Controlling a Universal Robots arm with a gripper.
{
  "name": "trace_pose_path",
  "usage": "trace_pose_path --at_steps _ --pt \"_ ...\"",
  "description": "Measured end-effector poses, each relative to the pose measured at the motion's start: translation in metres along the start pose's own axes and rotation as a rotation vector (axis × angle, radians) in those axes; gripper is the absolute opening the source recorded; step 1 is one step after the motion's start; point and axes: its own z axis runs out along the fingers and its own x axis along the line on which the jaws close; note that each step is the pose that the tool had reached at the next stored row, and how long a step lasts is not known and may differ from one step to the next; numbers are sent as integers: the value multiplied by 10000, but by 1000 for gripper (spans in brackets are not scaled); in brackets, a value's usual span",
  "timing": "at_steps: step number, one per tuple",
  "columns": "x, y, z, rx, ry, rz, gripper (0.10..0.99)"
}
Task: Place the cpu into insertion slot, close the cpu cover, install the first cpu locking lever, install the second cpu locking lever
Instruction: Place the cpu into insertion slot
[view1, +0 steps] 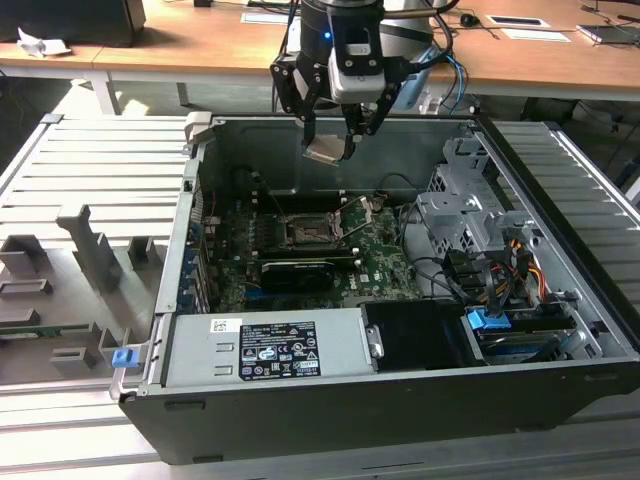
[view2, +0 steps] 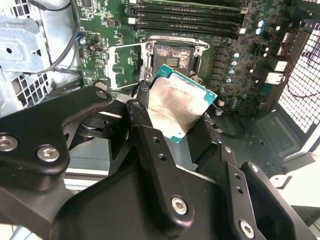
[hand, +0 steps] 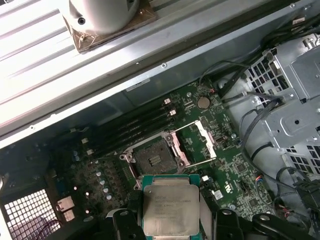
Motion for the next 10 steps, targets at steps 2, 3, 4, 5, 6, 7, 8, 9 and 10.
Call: trace_pose_path --at_steps 2,3,4,5,6,7,8,9,10 --pt "0 0 1 -3 -9 87 541" --pt "0 0 2 -3 -14 138 541" --pt "0 0 3 -4 -19 194 541" --pt "0 0 4 -6 -28 278 541" --pt "0 0 5 -8 -35 352 541" --pt "0 -1 6 -9 -44 442 541" --pt "0 -1 7 -12 -55 551 541" --pt "0 -1 8 -15 -69 689 541" --pt "0 -1 8 -17 -86 853 541"
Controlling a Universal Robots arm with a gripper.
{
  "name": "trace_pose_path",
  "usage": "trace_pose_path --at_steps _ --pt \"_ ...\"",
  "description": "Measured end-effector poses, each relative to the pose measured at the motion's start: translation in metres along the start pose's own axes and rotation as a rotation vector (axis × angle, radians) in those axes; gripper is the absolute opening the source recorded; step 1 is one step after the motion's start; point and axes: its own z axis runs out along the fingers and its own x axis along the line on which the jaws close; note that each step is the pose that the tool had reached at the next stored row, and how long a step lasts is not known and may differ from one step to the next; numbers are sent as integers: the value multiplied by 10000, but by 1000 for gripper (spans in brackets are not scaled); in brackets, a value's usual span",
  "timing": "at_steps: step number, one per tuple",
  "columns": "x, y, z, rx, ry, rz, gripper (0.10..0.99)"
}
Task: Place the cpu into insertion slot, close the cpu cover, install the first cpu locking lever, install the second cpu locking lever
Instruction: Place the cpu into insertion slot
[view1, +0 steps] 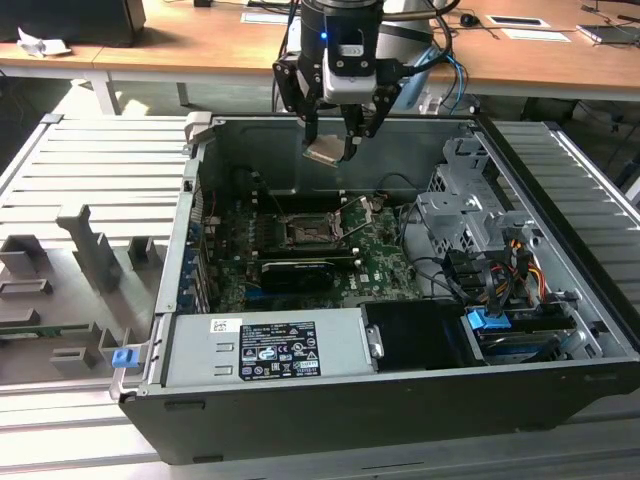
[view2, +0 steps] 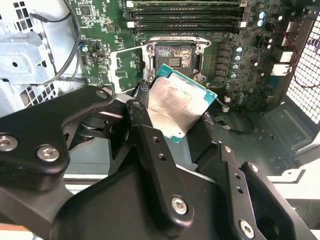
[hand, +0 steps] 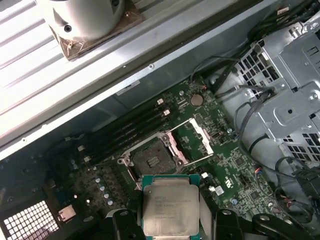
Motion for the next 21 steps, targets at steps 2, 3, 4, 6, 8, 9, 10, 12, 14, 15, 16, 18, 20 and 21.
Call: trace_pose_path --at_steps 2,3,4,6,8,9,10,12,14,15,16,18,20,21 --pt "0 0 1 -4 -16 157 541" --pt "0 0 1 -5 -25 247 541" --pt "0 0 2 -8 -34 343 541" --pt "0 0 3 -12 -53 524 541" --pt "0 0 4 -14 -62 619 541" --pt "0 0 6 -15 -69 682 541" --pt "0 0 8 -15 -73 721 541" --pt "0 -1 14 -17 -84 830 541" --pt "0 -2 17 -18 -95 939 541" --pt "0 -2 19 -19 -100 995 541" --pt "0 -2 21 -22 -109 1081 541" --pt "-1 -2 24 -27 -128 1272 541" --pt "-1 -3 26 -31 -143 1417 541" --pt "0 -3 27 -32 -152 1508 541"
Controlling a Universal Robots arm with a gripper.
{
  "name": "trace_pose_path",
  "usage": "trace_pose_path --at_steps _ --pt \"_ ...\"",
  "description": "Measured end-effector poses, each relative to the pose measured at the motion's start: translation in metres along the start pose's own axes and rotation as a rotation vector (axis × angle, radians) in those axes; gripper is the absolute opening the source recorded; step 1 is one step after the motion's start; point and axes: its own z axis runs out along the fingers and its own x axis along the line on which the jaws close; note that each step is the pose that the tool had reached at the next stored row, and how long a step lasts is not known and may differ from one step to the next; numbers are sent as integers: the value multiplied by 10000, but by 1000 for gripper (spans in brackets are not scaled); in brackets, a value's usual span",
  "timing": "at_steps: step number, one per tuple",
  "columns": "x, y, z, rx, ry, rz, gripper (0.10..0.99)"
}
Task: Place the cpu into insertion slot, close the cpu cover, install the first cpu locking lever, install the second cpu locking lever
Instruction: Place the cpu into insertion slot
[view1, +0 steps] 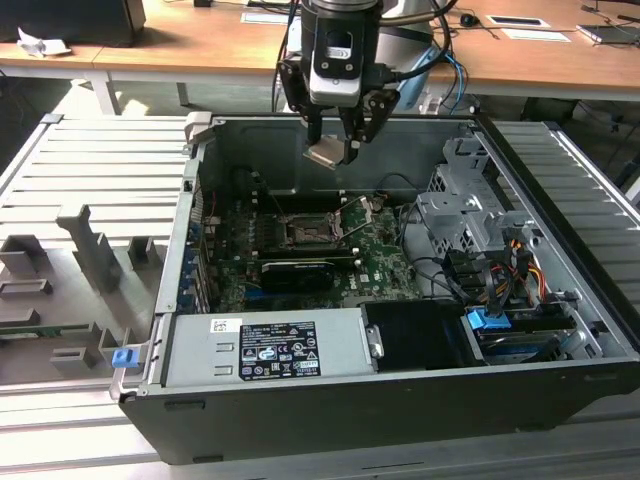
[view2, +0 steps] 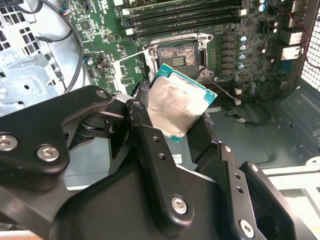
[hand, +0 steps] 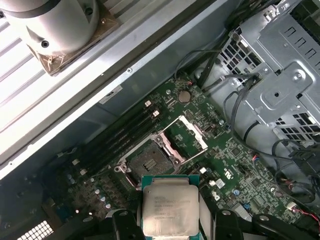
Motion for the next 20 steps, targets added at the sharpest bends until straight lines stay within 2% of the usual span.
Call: trace_pose_path --at_steps 6,20 --pt "0 -1 7 -9 -48 480 541" --pt "-1 -3 29 -20 -102 1019 541"
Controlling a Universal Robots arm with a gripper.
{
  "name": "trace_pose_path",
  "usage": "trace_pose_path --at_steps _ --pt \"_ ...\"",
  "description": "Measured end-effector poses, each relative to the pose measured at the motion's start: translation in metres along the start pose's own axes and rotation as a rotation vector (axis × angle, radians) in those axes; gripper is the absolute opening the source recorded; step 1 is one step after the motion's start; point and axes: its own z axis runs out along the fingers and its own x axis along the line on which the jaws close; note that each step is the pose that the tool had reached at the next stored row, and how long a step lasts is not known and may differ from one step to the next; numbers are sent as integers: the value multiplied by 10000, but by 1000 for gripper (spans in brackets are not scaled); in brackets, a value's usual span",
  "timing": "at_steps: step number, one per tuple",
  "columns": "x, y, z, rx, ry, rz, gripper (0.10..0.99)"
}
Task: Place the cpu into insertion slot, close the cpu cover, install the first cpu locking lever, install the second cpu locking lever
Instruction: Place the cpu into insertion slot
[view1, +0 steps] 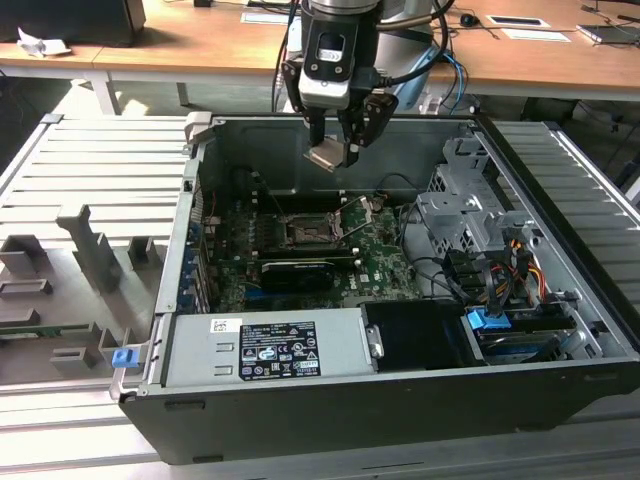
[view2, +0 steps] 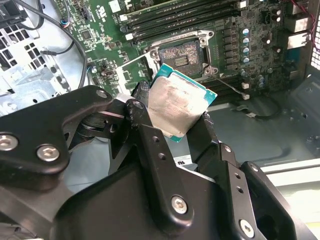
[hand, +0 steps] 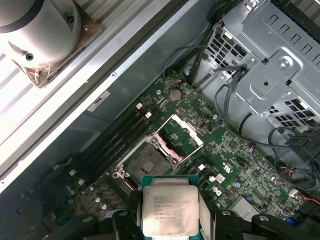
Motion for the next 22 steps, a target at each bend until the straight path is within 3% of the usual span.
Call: trace_pose_path --at_steps 22 --pt "-1 -4 36 -13 -59 584 541"
